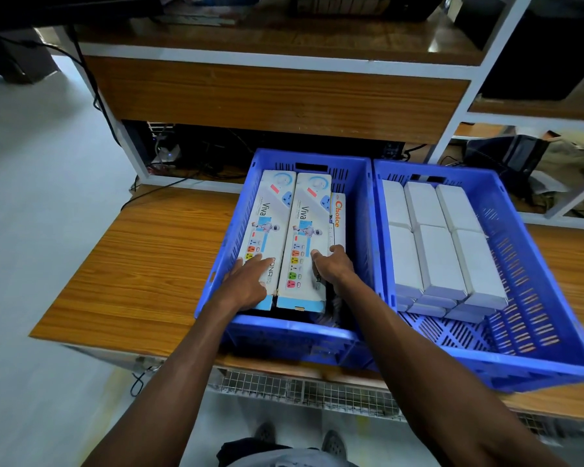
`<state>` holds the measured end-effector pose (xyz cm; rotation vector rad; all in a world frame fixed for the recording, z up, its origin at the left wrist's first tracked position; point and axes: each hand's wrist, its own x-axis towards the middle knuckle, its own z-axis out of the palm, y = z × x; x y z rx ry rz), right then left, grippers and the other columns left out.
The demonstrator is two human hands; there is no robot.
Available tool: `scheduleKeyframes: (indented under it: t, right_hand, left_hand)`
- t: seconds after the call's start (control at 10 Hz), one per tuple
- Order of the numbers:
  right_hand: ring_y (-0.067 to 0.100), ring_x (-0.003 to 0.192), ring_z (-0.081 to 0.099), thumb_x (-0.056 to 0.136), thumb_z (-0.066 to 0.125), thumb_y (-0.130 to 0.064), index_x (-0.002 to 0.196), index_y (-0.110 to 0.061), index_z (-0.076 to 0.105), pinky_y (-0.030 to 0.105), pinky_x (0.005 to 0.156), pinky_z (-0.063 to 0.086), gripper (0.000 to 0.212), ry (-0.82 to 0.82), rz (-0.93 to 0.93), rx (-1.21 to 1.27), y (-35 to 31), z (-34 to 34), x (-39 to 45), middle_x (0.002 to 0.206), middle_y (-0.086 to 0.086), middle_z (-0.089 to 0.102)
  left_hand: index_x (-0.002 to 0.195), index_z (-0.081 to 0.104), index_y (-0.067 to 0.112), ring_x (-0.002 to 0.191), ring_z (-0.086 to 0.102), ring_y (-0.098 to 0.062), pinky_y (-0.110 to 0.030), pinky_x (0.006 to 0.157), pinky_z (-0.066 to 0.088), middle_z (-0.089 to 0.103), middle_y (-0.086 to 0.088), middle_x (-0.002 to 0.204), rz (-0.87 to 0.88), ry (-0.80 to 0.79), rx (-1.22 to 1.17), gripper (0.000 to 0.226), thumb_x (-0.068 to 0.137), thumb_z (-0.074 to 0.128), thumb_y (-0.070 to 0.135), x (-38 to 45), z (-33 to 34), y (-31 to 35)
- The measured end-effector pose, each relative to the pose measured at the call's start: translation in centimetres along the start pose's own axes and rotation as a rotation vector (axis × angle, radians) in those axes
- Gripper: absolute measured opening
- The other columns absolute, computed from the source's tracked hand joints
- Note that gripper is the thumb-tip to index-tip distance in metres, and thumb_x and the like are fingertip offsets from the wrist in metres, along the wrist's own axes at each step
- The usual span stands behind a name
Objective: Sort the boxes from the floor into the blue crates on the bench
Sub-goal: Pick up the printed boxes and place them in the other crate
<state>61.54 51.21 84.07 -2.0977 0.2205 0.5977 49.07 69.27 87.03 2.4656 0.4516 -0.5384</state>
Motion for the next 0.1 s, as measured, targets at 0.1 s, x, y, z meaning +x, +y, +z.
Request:
scheduleKeyframes:
  t: [0.1]
  right_hand:
    - [0.025, 0.104, 0.067, 0.096, 0.060, -0.053, 0.148, -0.016, 0.036, 0.042, 0.087, 0.061, 0.068, -0.014, -0.010, -0.001, -0.19, -0.10, -0.11, 0.131, 0.005, 0.061]
  left_hand:
    - [0.161, 0.027, 0.030, 0.158, 0.005, -0.026, -0.046, 0.128, 0.006, 0.012, 0.005, 0.171, 0.028, 0.065, -0.020, 0.070, 0.098, 0.043, 0.004, 0.28, -0.12, -0.09]
